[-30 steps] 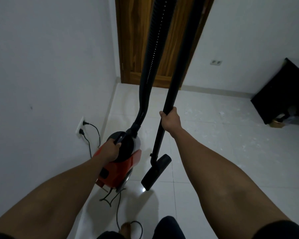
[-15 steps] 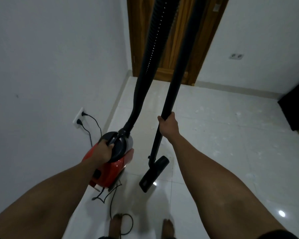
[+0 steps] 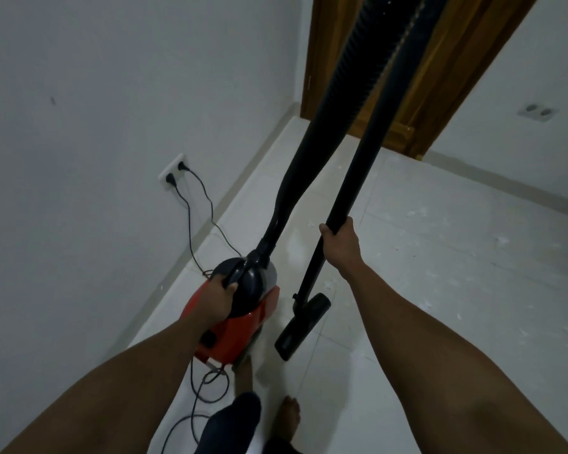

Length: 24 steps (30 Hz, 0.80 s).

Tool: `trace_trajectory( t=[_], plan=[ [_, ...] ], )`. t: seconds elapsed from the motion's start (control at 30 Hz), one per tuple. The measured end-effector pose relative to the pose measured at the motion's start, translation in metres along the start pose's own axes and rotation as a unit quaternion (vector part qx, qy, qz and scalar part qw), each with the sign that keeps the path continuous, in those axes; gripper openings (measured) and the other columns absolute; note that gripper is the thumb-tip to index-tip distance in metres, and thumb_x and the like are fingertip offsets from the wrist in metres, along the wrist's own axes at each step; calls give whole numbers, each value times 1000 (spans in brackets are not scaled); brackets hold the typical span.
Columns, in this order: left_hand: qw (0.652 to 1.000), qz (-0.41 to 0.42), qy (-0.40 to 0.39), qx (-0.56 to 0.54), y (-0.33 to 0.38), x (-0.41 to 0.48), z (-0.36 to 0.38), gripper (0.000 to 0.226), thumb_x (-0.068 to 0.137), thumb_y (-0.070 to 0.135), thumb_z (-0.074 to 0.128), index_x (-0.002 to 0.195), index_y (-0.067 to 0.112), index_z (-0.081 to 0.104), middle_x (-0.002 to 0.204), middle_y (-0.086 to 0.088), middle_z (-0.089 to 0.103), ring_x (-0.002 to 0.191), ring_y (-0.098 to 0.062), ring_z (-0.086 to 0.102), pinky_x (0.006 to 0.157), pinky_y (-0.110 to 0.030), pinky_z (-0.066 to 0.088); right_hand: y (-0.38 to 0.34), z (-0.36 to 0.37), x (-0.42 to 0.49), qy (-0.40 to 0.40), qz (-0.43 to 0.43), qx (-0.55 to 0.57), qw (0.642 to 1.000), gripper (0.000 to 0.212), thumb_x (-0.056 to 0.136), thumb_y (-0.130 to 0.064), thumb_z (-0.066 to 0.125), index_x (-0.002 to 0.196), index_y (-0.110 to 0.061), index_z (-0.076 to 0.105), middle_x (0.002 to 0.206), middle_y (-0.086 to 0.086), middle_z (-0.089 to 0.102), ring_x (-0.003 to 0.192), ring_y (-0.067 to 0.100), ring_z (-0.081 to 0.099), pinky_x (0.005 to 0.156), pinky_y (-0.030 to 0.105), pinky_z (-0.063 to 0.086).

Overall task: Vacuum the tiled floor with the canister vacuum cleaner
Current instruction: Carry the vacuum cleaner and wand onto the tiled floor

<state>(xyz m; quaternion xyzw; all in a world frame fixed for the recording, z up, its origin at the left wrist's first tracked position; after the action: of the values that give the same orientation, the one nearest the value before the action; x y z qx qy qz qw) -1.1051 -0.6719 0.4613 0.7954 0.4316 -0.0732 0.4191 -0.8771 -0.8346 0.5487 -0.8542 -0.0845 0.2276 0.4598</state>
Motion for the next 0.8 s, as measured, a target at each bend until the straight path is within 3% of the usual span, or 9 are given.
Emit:
trace_trajectory(
  t=[0.2, 0.33, 0.4, 0.53, 0.67, 0.8],
  plan=[
    [999, -44, -15, 15, -28, -11, 25, 38, 101, 43, 45, 124, 15, 55, 112, -9, 66, 98, -26, 62, 89, -39, 49, 21, 12, -1, -18, 7, -10, 1000, 48, 103, -26, 52, 144, -8, 35, 120, 12, 59, 89, 20, 55, 76, 31, 44],
    [997, -70, -28, 1, -39, -25, 41, 19, 104, 30, 44, 107, 14, 51, 82, 4, 55, 71, -7, 50, 61, -22, 34, 39, 31, -2, -36, 21, -19, 999, 48, 103, -26, 52, 144, -8, 35, 120, 12, 59, 90, 21, 55, 77, 32, 44],
    [996, -84, -34, -4, -57, -26, 46, 18, 105, 33, 42, 105, 16, 49, 81, 5, 54, 70, -5, 50, 59, -21, 34, 46, 43, -8, -40, 27, -25, 999, 48, 103, -26, 52, 144, -8, 35, 116, 9, 58, 89, 20, 55, 76, 31, 43],
    [995, -94, -36, -19, -101, -29, 48, 27, 104, 36, 43, 108, 12, 54, 92, -6, 62, 78, -16, 56, 73, -31, 45, 64, 73, -27, -41, 37, -34, 998, 46, 103, -25, 52, 143, -7, 36, 106, 6, 57, 81, 16, 54, 73, 30, 43],
    [994, -90, -49, -23, -139, -33, 46, 19, 105, 30, 43, 103, 12, 50, 78, 5, 53, 69, -5, 48, 58, -15, 34, 78, 116, -45, -45, 46, -33, 997, 45, 103, -24, 52, 142, -7, 37, 110, 9, 59, 72, 6, 50, 73, 28, 43],
    [996, -70, -45, -36, -176, -14, 44, 15, 106, 24, 41, 107, 10, 46, 73, 8, 46, 64, -3, 43, 50, -12, 29, 94, 154, -43, -23, 41, -29, 998, 48, 103, -26, 53, 143, -8, 36, 113, 4, 56, 89, 15, 56, 79, 30, 45]
  ],
)
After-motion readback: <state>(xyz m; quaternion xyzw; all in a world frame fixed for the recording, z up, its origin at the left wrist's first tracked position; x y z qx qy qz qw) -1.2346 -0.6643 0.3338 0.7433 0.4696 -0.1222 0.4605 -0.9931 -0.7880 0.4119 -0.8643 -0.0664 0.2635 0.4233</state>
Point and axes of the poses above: each hand's wrist, its own x-axis towards the middle knuckle, its own z-axis out of the palm, y = z × x, the point moved 3 cm from there along x, towards the middle knuckle
